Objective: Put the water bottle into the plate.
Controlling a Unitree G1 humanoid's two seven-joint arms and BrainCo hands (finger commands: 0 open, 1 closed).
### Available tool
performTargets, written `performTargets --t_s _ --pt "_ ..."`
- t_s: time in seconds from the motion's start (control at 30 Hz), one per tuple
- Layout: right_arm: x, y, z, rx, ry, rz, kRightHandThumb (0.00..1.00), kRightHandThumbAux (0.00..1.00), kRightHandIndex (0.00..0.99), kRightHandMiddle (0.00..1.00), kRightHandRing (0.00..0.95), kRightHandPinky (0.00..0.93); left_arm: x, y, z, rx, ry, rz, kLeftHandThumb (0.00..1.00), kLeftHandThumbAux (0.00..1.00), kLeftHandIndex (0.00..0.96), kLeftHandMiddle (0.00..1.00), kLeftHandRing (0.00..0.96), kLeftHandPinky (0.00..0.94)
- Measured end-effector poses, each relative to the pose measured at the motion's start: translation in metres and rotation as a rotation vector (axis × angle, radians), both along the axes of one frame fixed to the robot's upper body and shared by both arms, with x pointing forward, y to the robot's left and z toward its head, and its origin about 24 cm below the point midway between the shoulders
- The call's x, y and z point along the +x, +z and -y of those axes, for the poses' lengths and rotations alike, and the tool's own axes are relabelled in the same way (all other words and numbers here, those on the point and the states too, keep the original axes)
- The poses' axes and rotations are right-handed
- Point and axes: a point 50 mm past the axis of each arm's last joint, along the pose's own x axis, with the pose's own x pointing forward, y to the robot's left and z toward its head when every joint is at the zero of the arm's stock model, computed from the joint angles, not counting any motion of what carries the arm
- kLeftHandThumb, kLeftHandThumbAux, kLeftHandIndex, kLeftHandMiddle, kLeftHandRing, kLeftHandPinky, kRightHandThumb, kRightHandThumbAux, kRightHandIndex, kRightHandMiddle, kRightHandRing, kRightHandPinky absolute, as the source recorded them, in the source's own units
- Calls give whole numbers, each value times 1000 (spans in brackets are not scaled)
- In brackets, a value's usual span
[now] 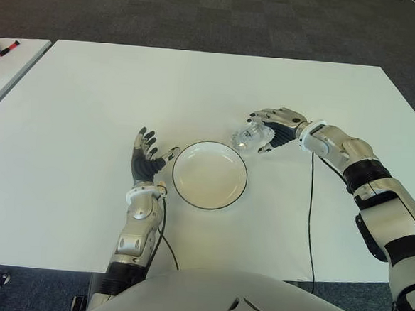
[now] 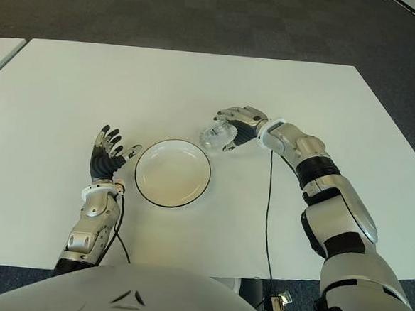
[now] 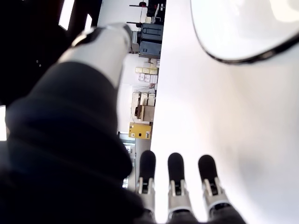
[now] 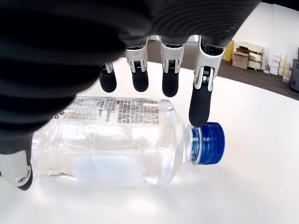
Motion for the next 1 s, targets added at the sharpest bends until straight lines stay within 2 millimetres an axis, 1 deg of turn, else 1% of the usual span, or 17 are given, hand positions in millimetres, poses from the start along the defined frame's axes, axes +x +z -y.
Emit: performTargets --t_s 0.2,0.5,1.0 --pt "0 0 1 -9 0 0 865 505 0 0 109 484 0 0 0 2 0 2 0 949 66 137 121 142" --pt "2 4 2 -46 19 17 855 504 0 0 107 455 0 0 0 4 -1 2 0 960 69 141 128 158" --pt "1 2 5 -78 44 27 847 505 0 0 104 465 0 0 0 4 -1 2 0 958 72 150 136 161"
